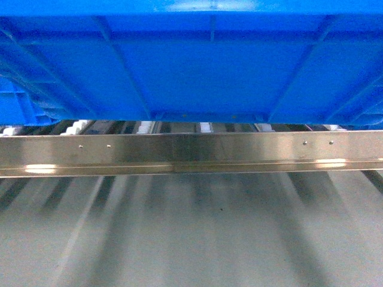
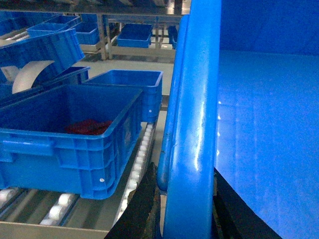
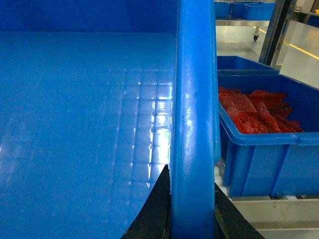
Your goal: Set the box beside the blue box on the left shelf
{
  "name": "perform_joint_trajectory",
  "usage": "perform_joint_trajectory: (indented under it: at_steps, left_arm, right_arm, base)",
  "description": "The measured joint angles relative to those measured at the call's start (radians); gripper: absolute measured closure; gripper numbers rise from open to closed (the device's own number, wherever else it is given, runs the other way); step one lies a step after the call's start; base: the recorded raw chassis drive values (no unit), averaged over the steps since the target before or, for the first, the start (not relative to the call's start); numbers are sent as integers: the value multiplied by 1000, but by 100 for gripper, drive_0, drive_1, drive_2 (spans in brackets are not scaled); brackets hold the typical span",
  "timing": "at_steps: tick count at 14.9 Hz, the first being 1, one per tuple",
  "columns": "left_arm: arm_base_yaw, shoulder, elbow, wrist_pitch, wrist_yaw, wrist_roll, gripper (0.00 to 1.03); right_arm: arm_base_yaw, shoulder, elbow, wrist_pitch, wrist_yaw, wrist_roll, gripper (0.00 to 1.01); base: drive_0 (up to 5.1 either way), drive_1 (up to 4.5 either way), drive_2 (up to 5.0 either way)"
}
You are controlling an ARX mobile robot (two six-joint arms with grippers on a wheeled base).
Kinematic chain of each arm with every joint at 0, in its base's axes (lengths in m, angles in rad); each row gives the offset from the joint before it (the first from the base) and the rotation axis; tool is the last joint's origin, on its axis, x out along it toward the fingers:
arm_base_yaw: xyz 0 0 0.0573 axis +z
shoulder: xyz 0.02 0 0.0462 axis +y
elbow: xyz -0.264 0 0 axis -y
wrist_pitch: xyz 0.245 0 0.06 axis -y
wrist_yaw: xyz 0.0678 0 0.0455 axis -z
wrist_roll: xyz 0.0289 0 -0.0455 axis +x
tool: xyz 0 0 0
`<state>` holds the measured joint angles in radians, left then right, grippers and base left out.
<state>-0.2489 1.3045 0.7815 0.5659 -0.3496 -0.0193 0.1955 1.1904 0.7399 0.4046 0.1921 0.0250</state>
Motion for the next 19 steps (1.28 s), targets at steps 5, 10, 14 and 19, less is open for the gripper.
perform_joint_trajectory:
  at_steps: [5,10,14,19]
  left_arm:
    - [0,0,0,-3,-1,0,86]
    - [0,0,0,-4,-1,0,86]
    - [0,0,0,-5,-1,0,86]
    - [0,5,0,-16,-2,-1,86]
  right_arm:
    - [1,0,0,0,-1,0,92]
    - [1,0,0,-2,-1,0,92]
    - [0,0,0,-2,0,0,92]
    - [0,10,0,-7,-3,0,92]
  base:
    - [13,428,-402]
    - [10,426,-406]
    - [-6,410,-423]
    - [-2,165,-169]
